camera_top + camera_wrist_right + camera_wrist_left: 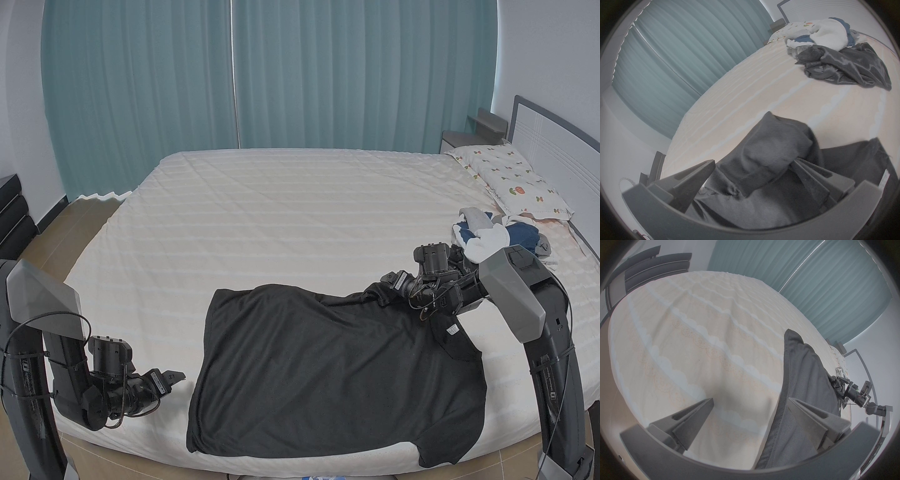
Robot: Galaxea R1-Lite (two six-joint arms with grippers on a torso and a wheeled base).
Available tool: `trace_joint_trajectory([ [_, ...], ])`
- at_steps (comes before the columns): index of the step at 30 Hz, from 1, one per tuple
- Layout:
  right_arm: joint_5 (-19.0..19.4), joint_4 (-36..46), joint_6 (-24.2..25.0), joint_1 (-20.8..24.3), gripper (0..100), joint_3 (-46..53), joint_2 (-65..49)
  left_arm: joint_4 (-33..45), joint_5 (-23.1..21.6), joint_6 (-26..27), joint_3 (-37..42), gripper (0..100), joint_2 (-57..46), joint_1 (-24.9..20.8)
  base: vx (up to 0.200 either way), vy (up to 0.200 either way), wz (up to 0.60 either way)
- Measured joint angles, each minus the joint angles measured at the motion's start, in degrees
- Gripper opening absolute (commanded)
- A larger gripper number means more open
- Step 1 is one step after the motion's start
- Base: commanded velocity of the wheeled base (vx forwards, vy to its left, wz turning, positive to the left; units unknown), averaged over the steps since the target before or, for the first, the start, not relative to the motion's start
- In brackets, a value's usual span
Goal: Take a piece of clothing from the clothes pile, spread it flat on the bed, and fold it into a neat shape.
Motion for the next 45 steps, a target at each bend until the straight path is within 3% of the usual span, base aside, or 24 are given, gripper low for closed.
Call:
trace_joint_trajectory([
  [11, -1.05, -1.29, 2.18, 1.22, 100, -12.12, 5.81, 0.0, 0.0, -0.05, 0.02, 100, 0.02, 0.0, 0.0, 0.0, 0.0],
  [17, -1.18, -15.02, 1.04, 0.8, 100, -16.09, 8.08, 0.0, 0.0, -0.13, 0.06, 100, 0.02, 0.0, 0.0, 0.0, 0.0],
  [22, -0.11, -23.74, -2.77, -0.52, 100, -16.55, 8.29, 0.0, 0.0, -0.24, 0.06, 100, 0.02, -0.02, 0.0, 0.0, 0.0],
  [27, 0.1, -21.19, -6.63, -1.51, 100, -16.59, 8.83, 0.0, 0.0, -0.28, 0.06, 100, 0.02, -0.06, 0.0, 0.0, 0.0],
  [31, -1.07, -18.97, -7.01, -1.57, 100, -16.64, 9.31, 0.0, -0.01, -0.35, 0.05, 100, 0.02, -0.06, 0.0, 0.0, 0.0],
  [38, -2.22, -18.2, -5.4, -0.72, 100, -12.01, 7.33, 0.0, 0.0, -0.41, -0.06, 100, 0.02, 0.0, 0.0, 0.0, 0.0],
  [45, -2.41, -18.91, -5.03, -0.5, 100, 2.05, 1.38, 0.0, -0.01, -0.46, -0.15, 100, 0.02, -0.02, 0.0, 0.0, 0.0],
])
